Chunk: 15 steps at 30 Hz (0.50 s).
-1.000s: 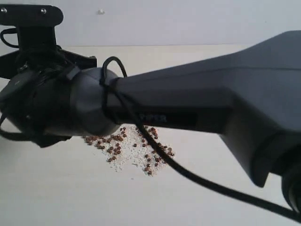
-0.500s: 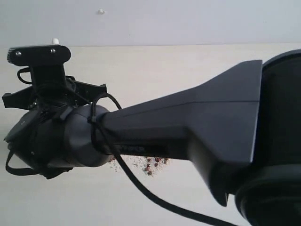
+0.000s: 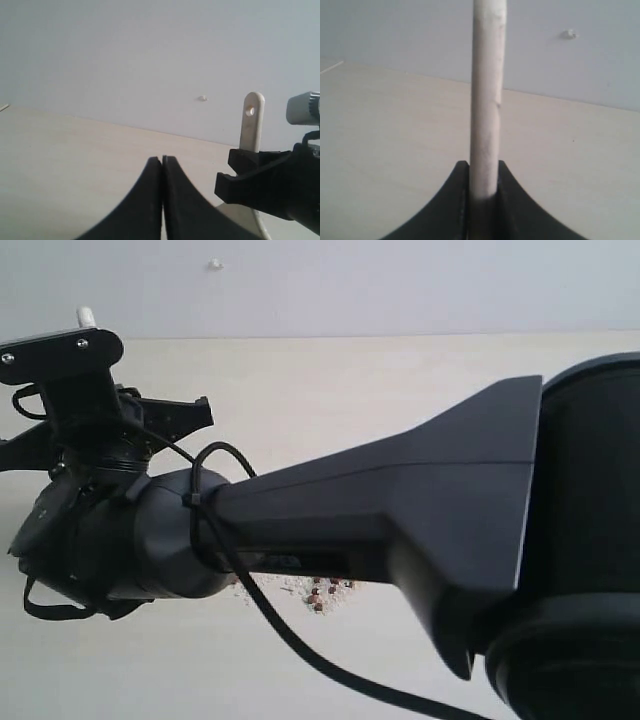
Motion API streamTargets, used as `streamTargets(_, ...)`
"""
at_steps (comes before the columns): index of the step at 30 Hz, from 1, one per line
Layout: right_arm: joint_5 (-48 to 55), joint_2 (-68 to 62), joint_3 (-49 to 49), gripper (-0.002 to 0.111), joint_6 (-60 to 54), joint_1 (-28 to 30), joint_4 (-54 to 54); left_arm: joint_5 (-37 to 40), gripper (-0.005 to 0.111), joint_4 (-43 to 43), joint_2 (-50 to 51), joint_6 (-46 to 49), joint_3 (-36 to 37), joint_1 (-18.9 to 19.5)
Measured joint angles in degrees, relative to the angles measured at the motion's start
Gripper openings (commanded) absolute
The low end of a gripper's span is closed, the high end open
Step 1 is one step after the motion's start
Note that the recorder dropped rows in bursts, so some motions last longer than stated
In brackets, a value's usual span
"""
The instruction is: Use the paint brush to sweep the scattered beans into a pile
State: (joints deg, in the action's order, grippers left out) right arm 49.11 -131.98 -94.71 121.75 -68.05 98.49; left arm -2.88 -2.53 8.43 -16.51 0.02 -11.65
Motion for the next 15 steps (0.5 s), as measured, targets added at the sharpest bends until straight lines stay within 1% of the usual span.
streamTargets(10, -0.86, -4.88, -6.59, 0.000, 0.00, 0.00, -0.37, 0.00, 0.000, 0.00, 0.00, 0.00, 0.00, 0.00)
streamTargets(15, 5.70, -7.58, -6.68, 0.000, -0.58, 0.00, -4.74, 0.00, 0.000, 0.00, 0.00, 0.00, 0.00, 0.00)
